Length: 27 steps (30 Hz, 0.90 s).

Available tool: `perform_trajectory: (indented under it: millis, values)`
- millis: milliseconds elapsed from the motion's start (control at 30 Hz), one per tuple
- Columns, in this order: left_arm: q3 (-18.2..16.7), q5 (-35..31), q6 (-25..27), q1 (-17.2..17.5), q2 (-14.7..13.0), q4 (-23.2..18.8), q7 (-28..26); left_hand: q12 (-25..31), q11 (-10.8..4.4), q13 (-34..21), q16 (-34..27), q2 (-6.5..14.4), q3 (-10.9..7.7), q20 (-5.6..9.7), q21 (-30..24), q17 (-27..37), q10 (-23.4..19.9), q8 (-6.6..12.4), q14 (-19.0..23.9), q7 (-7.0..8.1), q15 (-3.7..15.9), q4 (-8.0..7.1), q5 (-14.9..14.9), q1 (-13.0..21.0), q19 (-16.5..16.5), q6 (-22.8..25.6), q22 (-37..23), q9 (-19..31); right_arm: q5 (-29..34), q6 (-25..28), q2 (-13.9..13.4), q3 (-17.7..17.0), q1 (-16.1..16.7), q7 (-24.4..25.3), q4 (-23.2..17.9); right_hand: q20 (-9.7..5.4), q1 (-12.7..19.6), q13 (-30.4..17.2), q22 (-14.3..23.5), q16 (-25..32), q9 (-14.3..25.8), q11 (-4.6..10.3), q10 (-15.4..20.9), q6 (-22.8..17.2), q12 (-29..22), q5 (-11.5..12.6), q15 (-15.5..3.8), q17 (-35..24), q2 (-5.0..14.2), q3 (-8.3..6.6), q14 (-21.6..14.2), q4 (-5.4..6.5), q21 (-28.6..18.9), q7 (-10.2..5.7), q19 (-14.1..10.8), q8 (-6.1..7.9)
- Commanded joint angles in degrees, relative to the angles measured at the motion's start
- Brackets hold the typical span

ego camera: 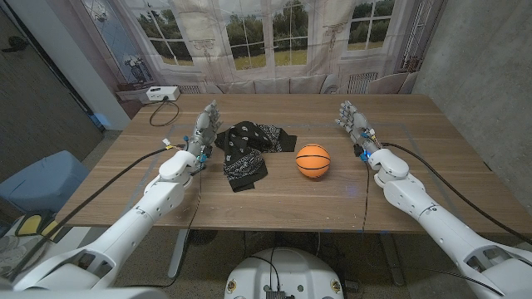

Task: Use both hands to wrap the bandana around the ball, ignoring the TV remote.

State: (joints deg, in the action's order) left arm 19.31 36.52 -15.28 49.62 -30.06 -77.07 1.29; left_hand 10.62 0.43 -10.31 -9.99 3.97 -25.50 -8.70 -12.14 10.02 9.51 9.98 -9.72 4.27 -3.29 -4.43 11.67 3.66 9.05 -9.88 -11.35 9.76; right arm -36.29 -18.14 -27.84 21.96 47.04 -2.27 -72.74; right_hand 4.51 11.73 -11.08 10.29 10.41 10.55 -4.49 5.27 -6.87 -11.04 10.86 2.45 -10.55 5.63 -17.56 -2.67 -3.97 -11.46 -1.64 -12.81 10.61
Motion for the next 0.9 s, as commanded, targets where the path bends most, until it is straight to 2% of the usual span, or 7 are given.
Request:
perform_trajectory:
  millis: [33, 133, 233, 333, 400, 733, 900]
  values:
    - [-3.4, -2.3, 2.5, 2.2, 0.3, -3.6, -0.9, 0.3, -0.01, -0.1, -0.3, 0.5, -0.33, 0.07, -0.3, 0.1, 9.6, 0.23, -6.7, 0.08, 0.08, 0.01, 0.2, 0.0, 0.2, -9.9, -0.1, 0.2, 3.3, -1.3, 0.0, 0.6, -0.2, 2.2, -0.3, -0.03, 0.7, -0.2, 0.1, 0.6, 0.1, -0.21, 0.9, -0.4, -0.5, 0.4, 0.83, -0.1, 0.04, -0.45, -0.4, -0.3, -0.4, 0.44, -0.6, 0.37]
    - [-3.8, -2.8, 3.4, 2.0, 0.8, -3.8, -1.1, 0.5, 0.3, -0.1, -0.4, 0.5, -0.3, 0.06, -0.3, 0.1, 9.3, 0.29, -6.7, 0.05, -0.01, -0.01, 0.2, 0.0, 0.2, -9.8, -0.1, 0.2, 4.8, -0.5, -1.1, 0.9, -0.2, 3.1, -1.6, 0.03, 1.2, -0.2, 0.1, 0.7, 0.1, -0.4, 1.7, -0.7, -0.7, 0.4, 1.1, 0.0, -0.01, -0.63, -0.8, -0.73, -0.4, 0.65, -0.8, 0.51]
    - [-4.0, -3.5, 4.7, 1.9, 1.0, -4.6, -1.8, 0.9, 1.64, -0.1, -0.6, 0.4, -0.16, -0.01, -0.4, 0.1, 8.3, 0.79, -6.2, -0.23, -0.91, -0.03, 0.3, -0.1, 0.1, -8.5, -0.2, 0.2, 6.1, 0.5, -2.1, 1.4, -0.6, 3.5, -2.5, 0.0, 1.5, -0.2, 0.1, 0.8, 0.1, -0.53, 2.0, -0.9, -0.8, 0.4, 1.18, 0.0, -0.05, -0.73, -0.8, -0.98, -0.5, 0.68, -0.8, 0.59]
    - [-4.4, -3.7, 6.0, 2.0, 1.2, -5.5, -2.5, 1.5, 2.52, -0.2, -0.9, 0.3, 0.04, -1.31, -0.6, 0.2, 6.7, 1.08, -5.0, 0.0, -2.98, -0.13, 0.3, -0.2, -0.2, -7.2, -0.2, 0.2, 7.6, 1.4, -3.1, 2.1, -1.0, 3.6, -3.4, 0.02, 2.0, -0.2, 0.1, 0.8, 0.1, -0.8, 2.3, -1.1, -0.9, 0.4, 1.27, 0.0, 0.01, -0.96, -1.0, -1.37, -0.4, 0.87, -0.9, 0.67]
    - [-4.5, -4.1, 6.5, 2.1, 1.2, -6.1, -3.0, 1.6, 3.05, -0.3, -1.0, 0.3, 0.09, -1.72, -0.7, 0.2, 6.3, 1.13, -4.8, 0.15, -3.19, -0.17, 0.3, -0.2, -0.3, -6.9, -0.2, 0.3, 8.7, 2.5, -4.1, 2.6, -1.2, 3.8, -4.4, 0.01, 2.9, -0.2, 0.1, 0.9, 0.1, -0.88, 2.7, -1.4, -1.0, 0.5, 1.35, 0.0, 0.32, -1.46, -1.2, -1.96, -0.4, 0.94, -0.9, 0.78]
    - [-6.7, -4.2, 11.0, 5.8, 0.3, -12.5, -7.9, 2.2, 3.84, -0.4, -1.3, 0.3, 0.25, -2.58, -1.0, 0.3, 4.6, 1.37, -3.5, 0.73, -4.21, -0.28, 0.3, -0.3, -0.9, -5.5, -0.3, 0.3, 12.9, 5.7, -6.4, 5.7, -3.6, 2.5, -6.5, 0.1, 5.1, -0.2, 0.1, 1.1, 0.1, -0.75, 3.3, -1.8, -1.1, 0.3, 1.53, 0.0, 1.09, -2.63, -2.0, -3.28, -0.5, 0.93, -1.0, 0.91]
    - [-8.0, -4.6, 12.7, 8.2, 0.0, -16.1, -11.7, 2.8, 4.36, -0.5, -1.7, 0.2, 0.37, -3.02, -1.2, 0.4, 2.7, 1.69, -2.0, 0.89, -4.86, -0.38, 0.3, -0.3, -1.4, -3.9, -0.4, 0.4, 14.8, 6.2, -6.4, 7.6, -5.5, 1.1, -5.9, 0.16, 5.6, -0.2, 0.1, 1.2, 0.1, -0.68, 3.5, -1.9, -1.2, 0.2, 1.63, 0.0, 1.24, -2.91, -2.3, -3.61, -0.5, 1.04, -1.1, 0.93]
